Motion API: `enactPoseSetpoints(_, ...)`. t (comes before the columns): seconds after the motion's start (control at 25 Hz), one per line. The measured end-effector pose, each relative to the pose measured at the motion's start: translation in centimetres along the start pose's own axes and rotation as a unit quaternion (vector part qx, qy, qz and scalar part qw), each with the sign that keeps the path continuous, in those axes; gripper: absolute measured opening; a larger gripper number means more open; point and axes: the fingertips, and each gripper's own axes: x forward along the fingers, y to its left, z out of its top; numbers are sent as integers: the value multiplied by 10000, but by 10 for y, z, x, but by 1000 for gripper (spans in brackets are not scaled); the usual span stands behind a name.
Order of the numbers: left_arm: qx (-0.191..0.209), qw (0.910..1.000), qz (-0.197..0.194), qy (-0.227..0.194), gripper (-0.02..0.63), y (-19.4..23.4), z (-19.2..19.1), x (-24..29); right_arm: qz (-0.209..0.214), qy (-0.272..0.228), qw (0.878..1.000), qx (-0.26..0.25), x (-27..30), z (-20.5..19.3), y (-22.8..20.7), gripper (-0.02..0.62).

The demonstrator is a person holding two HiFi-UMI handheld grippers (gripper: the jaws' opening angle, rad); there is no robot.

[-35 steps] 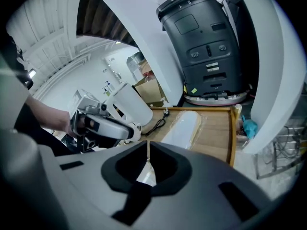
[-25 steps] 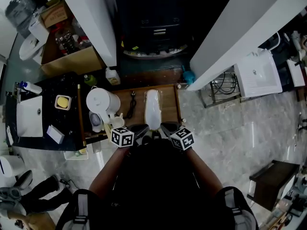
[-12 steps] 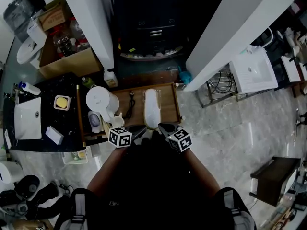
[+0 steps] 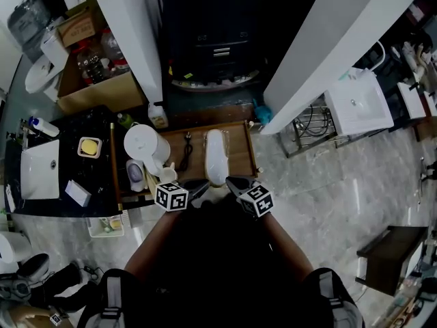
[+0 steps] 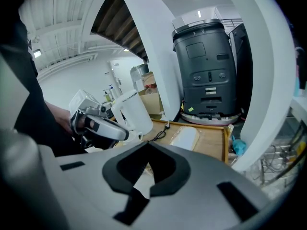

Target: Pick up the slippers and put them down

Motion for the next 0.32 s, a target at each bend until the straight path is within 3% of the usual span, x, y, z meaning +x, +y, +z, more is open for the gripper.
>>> enactPoseSetpoints(0.32,77,9999,-45,51,12,-11,-1,10,118,-173,9998,3,-10,3,-3,8)
